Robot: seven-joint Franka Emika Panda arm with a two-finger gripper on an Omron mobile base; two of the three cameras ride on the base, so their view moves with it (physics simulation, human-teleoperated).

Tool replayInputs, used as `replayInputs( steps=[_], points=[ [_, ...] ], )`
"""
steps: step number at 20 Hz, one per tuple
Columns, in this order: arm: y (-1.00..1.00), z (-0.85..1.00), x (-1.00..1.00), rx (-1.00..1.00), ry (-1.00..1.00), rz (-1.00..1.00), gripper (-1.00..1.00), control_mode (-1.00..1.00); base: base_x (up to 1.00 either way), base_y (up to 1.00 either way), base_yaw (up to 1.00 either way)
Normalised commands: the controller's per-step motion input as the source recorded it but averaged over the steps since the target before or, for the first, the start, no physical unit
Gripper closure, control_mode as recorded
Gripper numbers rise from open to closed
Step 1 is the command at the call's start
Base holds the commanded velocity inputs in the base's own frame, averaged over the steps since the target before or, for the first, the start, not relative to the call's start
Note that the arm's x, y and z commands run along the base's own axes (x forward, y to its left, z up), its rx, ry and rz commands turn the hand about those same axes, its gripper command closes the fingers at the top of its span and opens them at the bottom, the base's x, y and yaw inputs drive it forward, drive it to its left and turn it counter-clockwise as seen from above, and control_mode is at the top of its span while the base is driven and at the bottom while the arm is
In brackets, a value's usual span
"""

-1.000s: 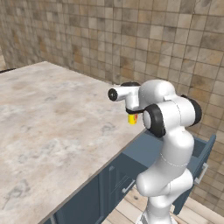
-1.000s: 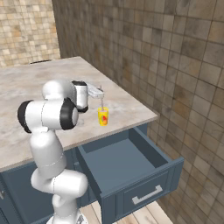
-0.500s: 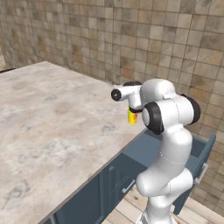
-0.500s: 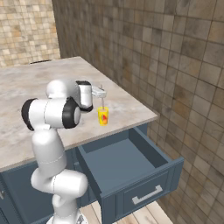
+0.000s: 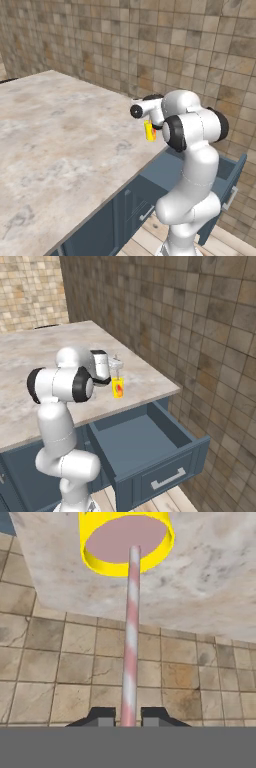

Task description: Pick up the straw from the right drawer and put it inside the smoothie cup.

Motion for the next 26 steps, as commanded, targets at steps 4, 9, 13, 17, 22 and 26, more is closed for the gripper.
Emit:
replayInputs(
  steps=[4, 9, 13, 17, 22, 26],
  points=[
    [-0.12, 0.0, -0.53, 0.0, -0.02, 0.06, -1.0, -1.0, 0.0, 0.0, 0.0],
    [-0.15, 0.0, -0.76, -0.01, -0.03, 0.05, -1.0, -1.0, 0.0, 0.0, 0.0],
    [0.0, 0.01, -0.24, -0.01, -0.03, 0.04, -1.0, -1.0, 0.0, 0.0, 0.0],
    [0.0, 0.46, -0.42, 0.0, -0.13, 0.04, -1.0, -1.0, 0.0, 0.0, 0.0],
    [0.0, 0.47, -0.81, -0.02, -0.15, 0.07, -1.0, -1.0, 0.0, 0.0, 0.0],
    [0.07, 0.59, -0.64, -0.03, -0.08, 0.05, -1.0, -1.0, 0.0, 0.0, 0.0]
  ],
)
